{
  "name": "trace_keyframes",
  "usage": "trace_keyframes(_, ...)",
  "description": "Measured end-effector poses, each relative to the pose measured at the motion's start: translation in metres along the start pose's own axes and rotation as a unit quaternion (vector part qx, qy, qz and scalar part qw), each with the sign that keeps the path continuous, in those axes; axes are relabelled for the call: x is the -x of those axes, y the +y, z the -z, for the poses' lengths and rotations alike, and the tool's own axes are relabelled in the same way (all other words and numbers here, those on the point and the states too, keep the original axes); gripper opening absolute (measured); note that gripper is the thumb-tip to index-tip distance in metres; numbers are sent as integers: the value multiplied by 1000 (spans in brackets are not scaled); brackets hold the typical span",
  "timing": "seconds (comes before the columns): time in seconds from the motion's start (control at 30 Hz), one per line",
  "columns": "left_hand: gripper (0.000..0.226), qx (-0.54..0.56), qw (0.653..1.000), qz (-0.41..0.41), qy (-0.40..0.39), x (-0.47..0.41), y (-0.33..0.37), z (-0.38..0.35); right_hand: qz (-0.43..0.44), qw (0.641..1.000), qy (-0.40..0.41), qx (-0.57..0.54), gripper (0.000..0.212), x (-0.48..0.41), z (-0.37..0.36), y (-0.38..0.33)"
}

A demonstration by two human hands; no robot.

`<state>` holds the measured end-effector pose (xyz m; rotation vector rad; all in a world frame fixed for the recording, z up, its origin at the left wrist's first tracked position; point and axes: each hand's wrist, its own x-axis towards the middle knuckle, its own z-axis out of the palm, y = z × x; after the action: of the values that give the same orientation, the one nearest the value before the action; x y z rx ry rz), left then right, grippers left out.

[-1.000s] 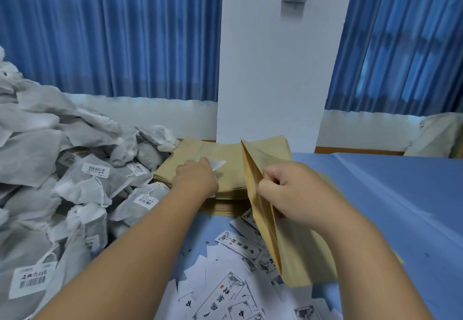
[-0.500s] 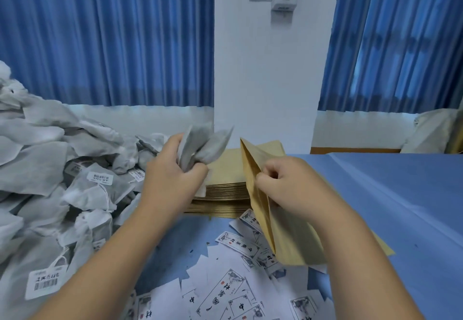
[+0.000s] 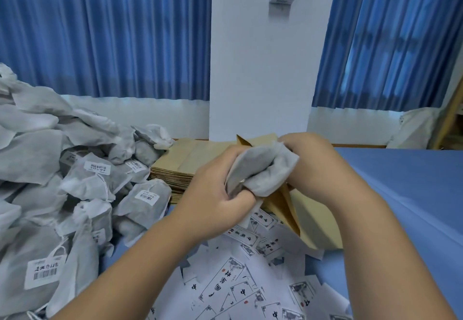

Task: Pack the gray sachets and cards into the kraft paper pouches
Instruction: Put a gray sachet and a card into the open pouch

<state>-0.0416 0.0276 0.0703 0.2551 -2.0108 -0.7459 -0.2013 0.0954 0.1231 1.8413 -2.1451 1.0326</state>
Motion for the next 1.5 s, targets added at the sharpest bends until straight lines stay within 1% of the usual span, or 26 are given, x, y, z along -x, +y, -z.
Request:
trace_keyframes(0.07, 40, -43, 999, -1, -31, -2, 1, 6, 0, 999, 19, -31, 18, 2, 2, 1)
trace_keyframes(0.17, 29, -135, 988, -16, -78, -8, 5, 16, -9, 999, 30, -43, 14, 2, 2, 0)
trace_keyframes(0.27, 17, -192, 976, -30, -103, -11, 9, 20, -15, 998, 30, -59, 9, 1, 2, -3)
trace_keyframes(0.33, 10, -219, 969, -24, -114, -14, 10, 22, -24, 997, 30, -68, 8, 2, 3, -2)
trace_keyframes(0.43, 12, -247, 957, 27, -149, -15, 8, 25, -33, 995, 35, -89, 16, 3, 7, -1)
trace_keyframes(0.5, 14, -287, 937, 68, -188, -14, 7, 26, -18, 994, 35, -100, 19, 4, 7, -5)
trace_keyframes(0.57, 13, -331, 916, 98, -206, -12, 7, 22, 13, 995, 32, -90, 20, 4, 4, -11)
trace_keyframes(0.63, 11, -364, 906, 109, -186, -10, 7, 16, 39, 997, 33, -62, 20, 4, -1, -19)
trace_keyframes(0.67, 14, -370, 908, 110, -164, -9, 8, 13, 48, 997, 34, -47, 20, 4, -3, -21)
trace_keyframes(0.73, 30, -363, 920, 104, -103, -9, 12, 11, 54, 997, 43, -16, 16, 4, -6, -23)
trace_keyframes(0.77, 36, -356, 927, 94, -74, -10, 14, 11, 53, 997, 50, 2, 13, 4, -6, -23)
trace_keyframes(0.8, 37, -353, 932, 71, -52, -11, 17, 11, 50, 997, 56, 18, 12, 4, -6, -23)
trace_keyframes(0.83, 31, -356, 932, 45, -44, -12, 20, 12, 46, 997, 58, 29, 12, 3, -6, -22)
trace_keyframes(0.87, 26, -368, 928, 25, -47, -12, 23, 11, 42, 997, 57, 34, 12, 3, -5, -22)
trace_keyframes(0.93, 24, -418, 906, 2, -70, -11, 28, 9, 36, 997, 54, 35, 12, 4, -4, -22)
trace_keyframes(1.0, 24, -477, 874, -6, -89, -8, 27, 3, 38, 997, 57, 25, 14, 5, -3, -23)
trace_keyframes(1.03, 23, -492, 866, 3, -87, -5, 25, -1, 43, 997, 59, 25, 14, 6, -3, -25)
trace_keyframes(1.1, 21, -487, 870, 46, -66, -1, 21, -11, 54, 996, 64, 32, 14, 7, -4, -28)
trace_keyframes(1.17, 28, -472, 877, 78, -54, 0, 15, -19, 60, 995, 75, 24, 12, 7, -5, -31)
trace_keyframes(1.23, 33, -450, 887, 90, -44, -1, 11, -21, 64, 994, 86, 9, 11, 7, -7, -33)
trace_keyframes(1.3, 33, -392, 913, 99, -41, -4, 9, -19, 70, 993, 94, 7, 9, 7, -9, -35)
trace_keyframes(1.37, 32, -339, 934, 107, -37, -5, 10, -17, 87, 990, 105, 23, 7, 8, -12, -39)
trace_keyframes(1.43, 29, -314, 943, 105, -27, -5, 11, -15, 103, 987, 117, 46, 7, 8, -16, -42)
trace_keyframes(1.5, 26, -267, 957, 104, -46, -7, 13, -14, 105, 985, 127, 53, 7, 8, -20, -43)
